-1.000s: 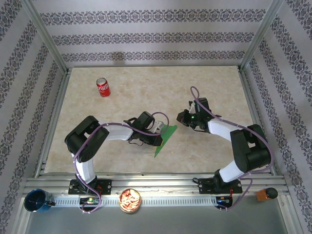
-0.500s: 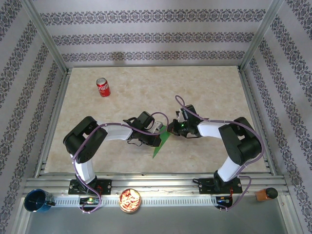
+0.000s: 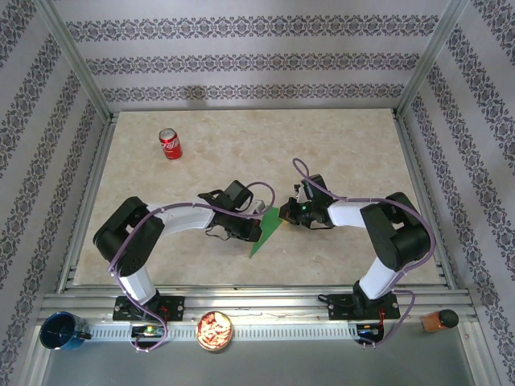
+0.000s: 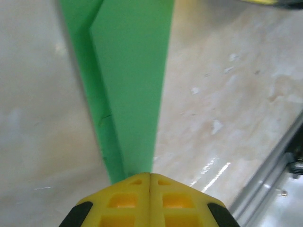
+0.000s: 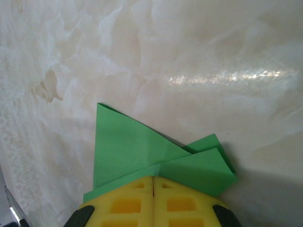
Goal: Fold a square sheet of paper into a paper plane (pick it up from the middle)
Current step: Fold the wing for the fifth time at the center of the table.
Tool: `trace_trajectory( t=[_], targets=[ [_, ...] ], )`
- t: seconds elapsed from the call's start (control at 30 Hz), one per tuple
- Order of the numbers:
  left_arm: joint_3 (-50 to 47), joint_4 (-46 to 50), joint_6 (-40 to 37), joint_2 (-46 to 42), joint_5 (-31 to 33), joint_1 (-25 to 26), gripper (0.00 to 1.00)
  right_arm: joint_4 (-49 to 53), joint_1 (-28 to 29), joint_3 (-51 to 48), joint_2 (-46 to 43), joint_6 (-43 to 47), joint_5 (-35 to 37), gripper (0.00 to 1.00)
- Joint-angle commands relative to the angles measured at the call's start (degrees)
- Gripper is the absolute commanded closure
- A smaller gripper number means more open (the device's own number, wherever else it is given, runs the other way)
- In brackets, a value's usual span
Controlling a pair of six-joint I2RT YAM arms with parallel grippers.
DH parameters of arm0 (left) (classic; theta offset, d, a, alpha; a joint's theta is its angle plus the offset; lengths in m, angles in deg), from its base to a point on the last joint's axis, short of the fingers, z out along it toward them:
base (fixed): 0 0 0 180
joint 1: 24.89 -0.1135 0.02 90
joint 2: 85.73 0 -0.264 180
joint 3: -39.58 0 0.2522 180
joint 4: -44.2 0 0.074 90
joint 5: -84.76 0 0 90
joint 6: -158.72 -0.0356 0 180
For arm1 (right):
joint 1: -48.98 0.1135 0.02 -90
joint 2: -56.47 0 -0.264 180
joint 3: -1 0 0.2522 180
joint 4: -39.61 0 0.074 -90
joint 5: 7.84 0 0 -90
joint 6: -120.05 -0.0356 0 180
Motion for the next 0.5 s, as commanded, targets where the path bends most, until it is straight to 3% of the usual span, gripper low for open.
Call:
trace_trajectory(
  t=[0.0, 0.1, 0.33, 0.47],
  targets=[
    [3.0, -3.3, 5.9, 0.4, -6.0, -0.6, 0.98, 3.4, -0.7, -1.6, 1.8, -0.4, 3.8, 0.97],
    [4.6, -6.5, 9.3, 3.4, -9.2, -0.1, 0.99, 3.7, -0.6, -1.3, 2.1, -0.4, 3.7, 0.97],
    [7.2, -10.1, 11.6, 8.8, -7.3, 0.4, 0.98, 4.0, -0.6, -1.3, 2.3, -0.3, 3.6, 0.97],
    [8.1, -7.4, 9.8, 10.9, -6.1, 0.5, 0.97, 4.3, -0.6, -1.3, 2.4, -0.1, 3.6, 0.96]
  ],
)
